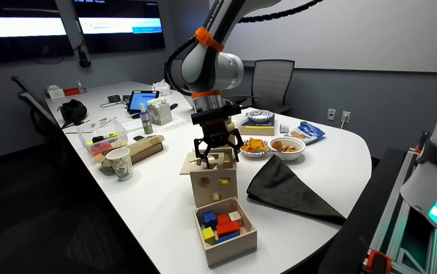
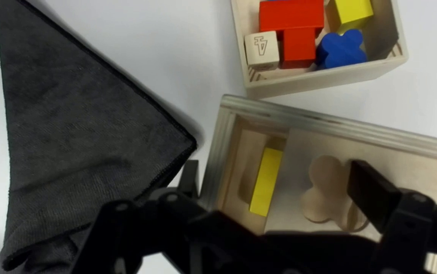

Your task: Slide the top off the wooden box

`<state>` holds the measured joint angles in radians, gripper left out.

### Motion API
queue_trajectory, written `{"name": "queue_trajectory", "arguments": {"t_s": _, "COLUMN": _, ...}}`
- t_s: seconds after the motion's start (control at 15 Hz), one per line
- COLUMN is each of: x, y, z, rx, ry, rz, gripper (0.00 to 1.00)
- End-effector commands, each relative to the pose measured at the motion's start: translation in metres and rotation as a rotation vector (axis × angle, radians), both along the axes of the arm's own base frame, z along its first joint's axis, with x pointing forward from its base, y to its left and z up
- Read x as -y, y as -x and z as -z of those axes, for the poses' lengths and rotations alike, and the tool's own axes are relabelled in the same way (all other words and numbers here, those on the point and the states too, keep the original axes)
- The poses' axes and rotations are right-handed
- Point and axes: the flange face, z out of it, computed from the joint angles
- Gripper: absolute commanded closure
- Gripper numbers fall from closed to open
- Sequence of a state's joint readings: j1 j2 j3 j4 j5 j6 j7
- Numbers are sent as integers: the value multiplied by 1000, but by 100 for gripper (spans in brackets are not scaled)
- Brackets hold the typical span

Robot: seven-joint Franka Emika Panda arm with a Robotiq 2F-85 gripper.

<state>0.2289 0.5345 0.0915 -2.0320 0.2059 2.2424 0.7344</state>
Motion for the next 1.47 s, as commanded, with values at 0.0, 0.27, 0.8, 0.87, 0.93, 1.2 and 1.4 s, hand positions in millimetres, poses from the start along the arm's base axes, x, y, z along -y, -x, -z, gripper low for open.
{"name": "queue_trajectory", "arguments": {"t_s": 0.0, "x": -16, "y": -7, "z": -10, "rx": -40, "ry": 50, "rz": -16, "gripper": 0}}
{"name": "queue_trajectory", "arguments": {"t_s": 0.27, "x": -34, "y": -13, "z": -17, "rx": -82, "ry": 107, "rz": -43, "gripper": 0}}
{"name": "queue_trajectory", "arguments": {"t_s": 0.8, "x": -46, "y": -30, "z": -15, "rx": -104, "ry": 144, "rz": -63, "gripper": 0}}
{"name": "queue_trajectory", "arguments": {"t_s": 0.87, "x": -45, "y": -32, "z": -14, "rx": -95, "ry": 142, "rz": -64, "gripper": 0}}
{"name": "queue_trajectory", "arguments": {"t_s": 0.93, "x": -45, "y": -36, "z": -14, "rx": -83, "ry": 131, "rz": -69, "gripper": 0}}
{"name": "queue_trajectory", "arguments": {"t_s": 1.2, "x": -44, "y": -44, "z": -13, "rx": -40, "ry": 75, "rz": -81, "gripper": 0}}
{"name": "queue_trajectory", "arguments": {"t_s": 1.4, "x": -38, "y": -49, "z": -13, "rx": 43, "ry": -16, "rz": -100, "gripper": 0}}
